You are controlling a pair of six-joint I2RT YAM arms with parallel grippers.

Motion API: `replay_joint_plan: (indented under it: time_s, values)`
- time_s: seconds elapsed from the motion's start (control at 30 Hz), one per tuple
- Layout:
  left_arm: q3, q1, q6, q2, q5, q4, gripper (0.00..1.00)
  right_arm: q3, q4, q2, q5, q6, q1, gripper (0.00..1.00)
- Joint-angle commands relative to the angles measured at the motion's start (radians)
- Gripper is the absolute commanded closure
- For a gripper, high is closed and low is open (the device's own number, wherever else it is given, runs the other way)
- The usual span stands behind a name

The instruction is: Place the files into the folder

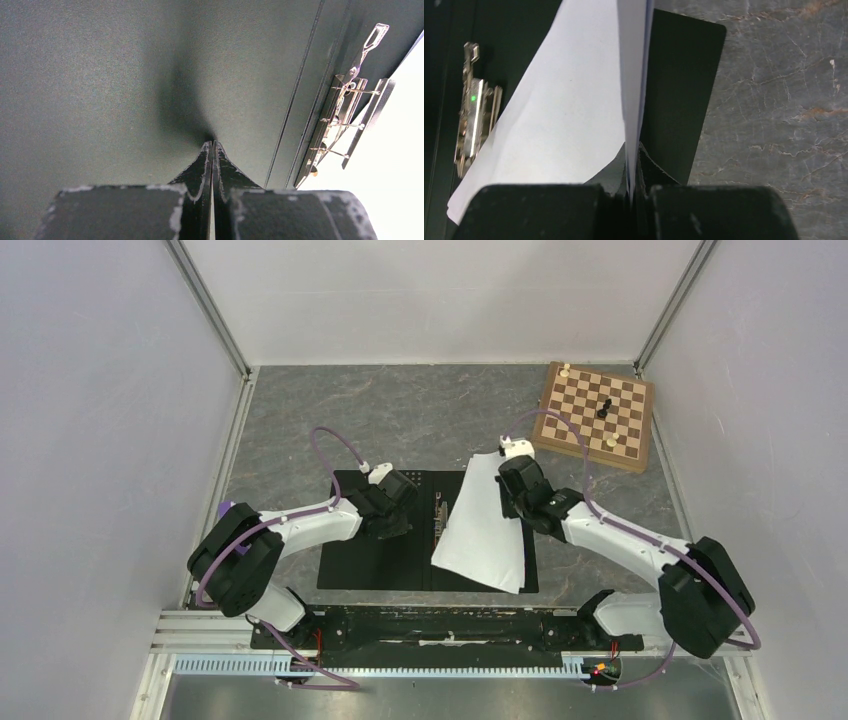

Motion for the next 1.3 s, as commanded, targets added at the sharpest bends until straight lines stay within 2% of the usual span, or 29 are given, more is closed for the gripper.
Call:
replay_joint_plan:
  time_s: [0.0,0.07,0.4,0.8,1.27]
  values:
    - [0.007,-0.003,-0.015,0.024,-0.042,-0.022,0.98,0.021,-0.057,-0.100,0.067,-0.104,0.079,1.00]
    - [0.009,-0.003,-0.015,0.024,-0.041,-0.021,0.98,0.016,-0.051,-0.117,0.060,-0.101,0.086,1.00]
    - [0.007,-0.003,-0.011,0.016,-0.047,-0.031,0.98,0.020,0.029,0.007,-0.013,-0.107,0.095,1.00]
    - [0.025,0.000,-0.008,0.036,-0.043,-0.030,0.98,-0.026,0.034,-0.032,-0.067,-0.232,0.130,1.00]
    - [0.030,0.000,-0.005,0.048,-0.039,-0.035,0.98,-0.022,0.114,0.066,-0.108,-0.263,0.130,1.00]
